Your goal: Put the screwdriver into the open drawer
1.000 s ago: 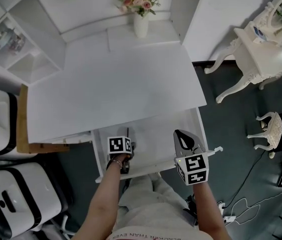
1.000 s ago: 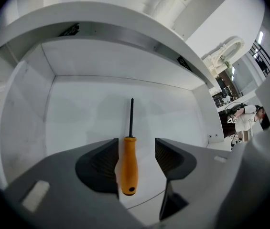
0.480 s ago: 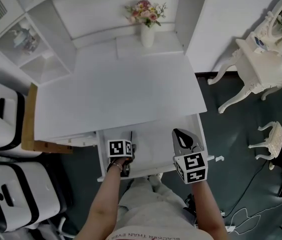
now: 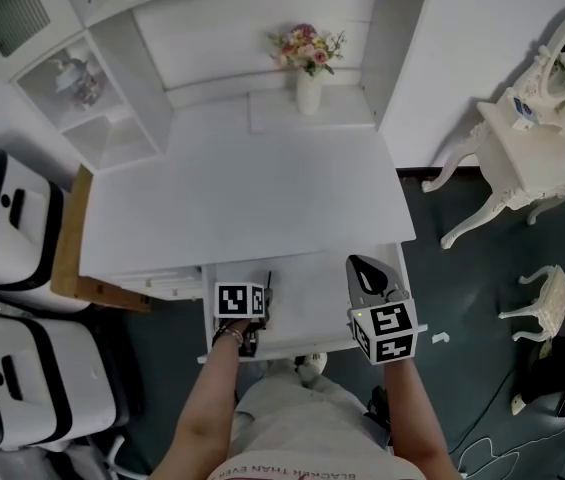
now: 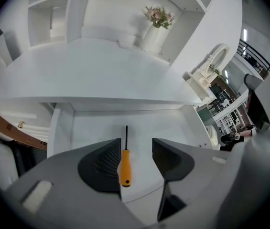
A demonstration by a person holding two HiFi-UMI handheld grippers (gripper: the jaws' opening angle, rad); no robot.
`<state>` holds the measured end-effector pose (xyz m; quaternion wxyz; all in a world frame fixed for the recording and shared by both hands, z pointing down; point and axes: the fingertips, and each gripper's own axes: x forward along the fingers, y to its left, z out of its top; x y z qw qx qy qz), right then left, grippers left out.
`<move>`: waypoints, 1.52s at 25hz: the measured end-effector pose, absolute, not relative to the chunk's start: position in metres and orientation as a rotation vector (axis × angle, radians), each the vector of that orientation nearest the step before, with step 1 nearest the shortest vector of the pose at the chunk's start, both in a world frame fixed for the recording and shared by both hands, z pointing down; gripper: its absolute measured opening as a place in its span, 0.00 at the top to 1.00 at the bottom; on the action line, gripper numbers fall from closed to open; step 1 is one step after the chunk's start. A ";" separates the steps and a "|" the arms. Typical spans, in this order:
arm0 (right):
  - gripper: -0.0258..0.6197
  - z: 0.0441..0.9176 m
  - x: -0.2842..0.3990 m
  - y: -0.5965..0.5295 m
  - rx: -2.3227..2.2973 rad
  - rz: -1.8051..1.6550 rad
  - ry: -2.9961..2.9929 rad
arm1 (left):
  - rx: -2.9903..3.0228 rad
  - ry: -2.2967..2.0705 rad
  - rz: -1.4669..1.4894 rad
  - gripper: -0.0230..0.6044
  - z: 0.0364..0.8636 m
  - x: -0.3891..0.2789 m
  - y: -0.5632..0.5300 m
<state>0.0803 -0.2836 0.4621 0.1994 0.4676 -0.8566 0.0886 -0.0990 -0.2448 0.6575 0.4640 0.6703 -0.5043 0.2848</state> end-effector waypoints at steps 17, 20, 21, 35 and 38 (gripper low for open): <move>0.96 0.421 0.070 -0.281 1.227 0.118 -2.542 | 1.882 -1.545 0.544 0.75 0.543 -0.105 -0.270; 0.96 0.405 0.067 -0.283 1.236 0.079 -2.568 | 1.952 -1.614 0.526 0.78 0.510 -0.108 -0.276; 0.96 0.400 0.066 -0.283 1.240 0.066 -2.573 | 1.969 -1.627 0.513 0.79 0.502 -0.109 -0.277; 0.96 0.338 0.051 -0.283 1.373 -0.033 -2.616 | 2.249 -1.695 0.351 0.94 0.383 -0.130 -0.279; 0.96 0.325 0.049 -0.282 1.385 -0.087 -2.619 | 2.311 -1.725 0.265 0.94 0.352 -0.129 -0.280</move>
